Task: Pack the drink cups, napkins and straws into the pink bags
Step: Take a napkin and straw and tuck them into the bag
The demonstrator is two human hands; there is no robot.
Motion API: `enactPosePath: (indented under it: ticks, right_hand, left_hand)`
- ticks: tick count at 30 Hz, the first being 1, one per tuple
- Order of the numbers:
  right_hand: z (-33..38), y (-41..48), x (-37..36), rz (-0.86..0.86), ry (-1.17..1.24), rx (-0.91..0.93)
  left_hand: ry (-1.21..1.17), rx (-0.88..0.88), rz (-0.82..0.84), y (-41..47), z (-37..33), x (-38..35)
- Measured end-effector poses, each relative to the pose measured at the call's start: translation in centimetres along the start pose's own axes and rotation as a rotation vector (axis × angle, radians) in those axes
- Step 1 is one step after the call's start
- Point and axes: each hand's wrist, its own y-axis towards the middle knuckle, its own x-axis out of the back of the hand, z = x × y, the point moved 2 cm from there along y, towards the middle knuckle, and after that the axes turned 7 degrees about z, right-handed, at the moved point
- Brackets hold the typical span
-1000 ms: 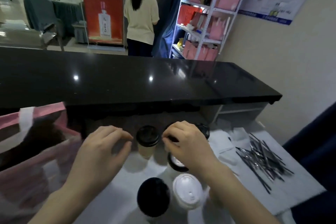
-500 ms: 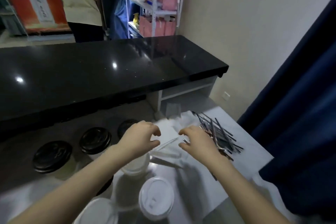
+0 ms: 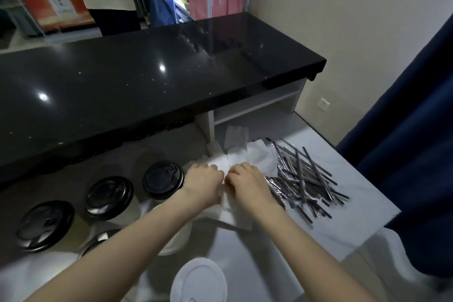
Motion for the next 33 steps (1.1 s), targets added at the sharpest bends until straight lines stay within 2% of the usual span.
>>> enactPosePath:
  ticks: [5,10,15,22,28,33]
  right_hand:
    - [0.6,-0.5,3.1,-0.319,0.137,0.021]
    - [2.9,-0.7,9.1,-0.445,0.292,0.082]
    - [9.6,-0.1,14.6,-0.46,0.432,0.189]
    - [26.9,2.2,17.4,-0.414,0.622,0.456]
    - [44.2,2.9,14.7,-0.284,0.644,0.697]
    - [56.0,2.8,11.9,-0.137,0.738,0.742]
  left_hand:
    - [-0.142,0.022,-0.229,-1.3,1.6,1.4]
    - [-0.614,-0.026,-0.542,-6.4,5.2,5.4]
    - [-0.842,-0.032,-0.777,-13.8,10.5,7.8]
    - [-0.82,0.121,-1.025,-28.9,20.5,6.6]
    - [-0.738,0.366,-1.101,-43.7,28.7,1.6]
    - [-0.726,0.534,-1.128,-53.4,33.8,-2.6]
